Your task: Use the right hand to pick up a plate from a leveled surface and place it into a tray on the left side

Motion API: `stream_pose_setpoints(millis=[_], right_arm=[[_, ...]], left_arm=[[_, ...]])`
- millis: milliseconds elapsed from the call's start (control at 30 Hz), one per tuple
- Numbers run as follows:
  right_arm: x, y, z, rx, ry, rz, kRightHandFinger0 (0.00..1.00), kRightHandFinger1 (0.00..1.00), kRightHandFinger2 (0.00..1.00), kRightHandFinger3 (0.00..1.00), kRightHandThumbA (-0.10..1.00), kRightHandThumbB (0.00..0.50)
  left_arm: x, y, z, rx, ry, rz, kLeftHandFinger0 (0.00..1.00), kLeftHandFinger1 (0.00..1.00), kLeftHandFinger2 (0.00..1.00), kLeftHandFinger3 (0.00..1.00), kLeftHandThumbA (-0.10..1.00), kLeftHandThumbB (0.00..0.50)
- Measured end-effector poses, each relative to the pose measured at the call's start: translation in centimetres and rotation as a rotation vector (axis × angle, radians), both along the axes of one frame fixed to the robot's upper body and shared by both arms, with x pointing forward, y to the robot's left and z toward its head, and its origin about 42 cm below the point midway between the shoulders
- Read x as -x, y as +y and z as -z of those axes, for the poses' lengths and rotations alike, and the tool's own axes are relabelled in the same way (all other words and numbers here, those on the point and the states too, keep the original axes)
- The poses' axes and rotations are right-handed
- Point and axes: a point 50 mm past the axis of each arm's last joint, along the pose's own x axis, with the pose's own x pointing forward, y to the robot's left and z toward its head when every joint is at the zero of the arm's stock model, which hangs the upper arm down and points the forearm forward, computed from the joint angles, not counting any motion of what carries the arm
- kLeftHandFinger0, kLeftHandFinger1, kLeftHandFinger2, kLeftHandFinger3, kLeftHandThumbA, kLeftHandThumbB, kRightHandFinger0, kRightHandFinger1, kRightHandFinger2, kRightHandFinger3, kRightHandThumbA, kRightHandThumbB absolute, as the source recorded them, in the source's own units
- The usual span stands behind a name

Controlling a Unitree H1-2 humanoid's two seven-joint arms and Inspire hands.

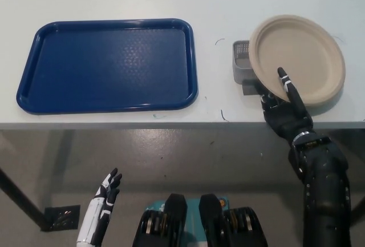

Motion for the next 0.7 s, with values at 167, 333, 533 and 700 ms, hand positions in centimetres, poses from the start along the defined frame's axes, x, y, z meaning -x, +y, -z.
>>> stream_pose_setpoints(millis=[167,333,533,700], right_arm=[[1.3,0.4,-0.8,0.069,-0.009,0.026,0.0,0.19,0.55,0.74,0.48,0.0],[2.8,1.6,-3.3,0.176,-0.084,0.026,0.0,0.2,0.59,0.66,0.26,0.0],[3.2,4.3,-8.2,0.266,-0.225,-0.026,0.0,0.15,0.55,0.65,-0.04,0.0],[2.6,6.1,-9.6,0.299,-0.255,-0.06,0.0,0.15,0.57,0.64,-0.09,0.0]], left_arm=[[-0.3,0.0,-0.2,-0.001,-0.007,0.001,1.0,1.0,1.0,1.0,1.0,0.051],[-0.4,0.1,-0.3,-0.001,-0.01,0.001,1.0,1.0,1.0,1.0,1.0,0.045],[-0.4,0.1,-0.3,0.0,-0.01,0.001,1.0,1.0,1.0,1.0,1.0,0.047],[-0.5,0.1,-0.4,-0.001,-0.013,0.002,1.0,1.0,1.0,1.0,1.0,0.067]])
